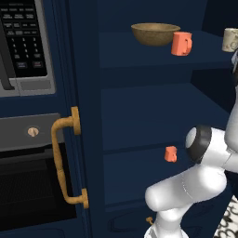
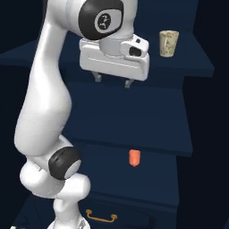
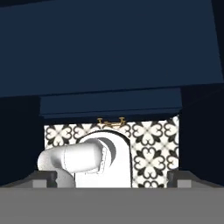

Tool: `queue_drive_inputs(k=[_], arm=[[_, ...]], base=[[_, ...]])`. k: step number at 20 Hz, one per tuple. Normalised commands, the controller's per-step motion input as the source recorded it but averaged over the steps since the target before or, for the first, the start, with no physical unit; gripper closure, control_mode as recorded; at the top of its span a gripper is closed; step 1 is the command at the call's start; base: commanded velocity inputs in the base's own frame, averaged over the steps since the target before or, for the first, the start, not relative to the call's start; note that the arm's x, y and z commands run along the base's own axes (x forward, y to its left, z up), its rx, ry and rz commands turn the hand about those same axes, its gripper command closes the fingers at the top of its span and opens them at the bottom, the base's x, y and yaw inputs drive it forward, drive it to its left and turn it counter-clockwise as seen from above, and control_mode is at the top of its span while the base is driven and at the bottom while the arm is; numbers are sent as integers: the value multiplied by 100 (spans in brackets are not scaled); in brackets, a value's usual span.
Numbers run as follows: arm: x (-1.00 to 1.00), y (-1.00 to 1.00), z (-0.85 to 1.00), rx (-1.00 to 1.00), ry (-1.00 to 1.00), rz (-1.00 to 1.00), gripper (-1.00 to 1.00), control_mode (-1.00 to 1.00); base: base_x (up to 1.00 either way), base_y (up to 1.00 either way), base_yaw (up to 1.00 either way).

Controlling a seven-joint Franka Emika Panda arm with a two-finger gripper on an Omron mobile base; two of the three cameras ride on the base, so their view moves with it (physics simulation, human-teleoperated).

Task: Gather all objects into one cabinet and sort the glasses and bowls to opposite sides.

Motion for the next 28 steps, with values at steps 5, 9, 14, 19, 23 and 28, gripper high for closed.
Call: queue_drive_inputs(k=[5,9,14,19,23,28], arm=[[-63,56,-94,-8,-17,0,-100,-100],[-70,54,-91,-10,-22,0,-100,-100],[-15,33,-68,-5,-14,0,-100,-100],[4,5,-61,-2,4,0,-100,-100],[4,0,-46,-1,1,0,-100,-100],[4,-2,-43,0,15,0,-100,-100]], base=[[0,0,0],[0,0,0],[0,0,0],[0,0,0],[0,0,0],[0,0,0]])
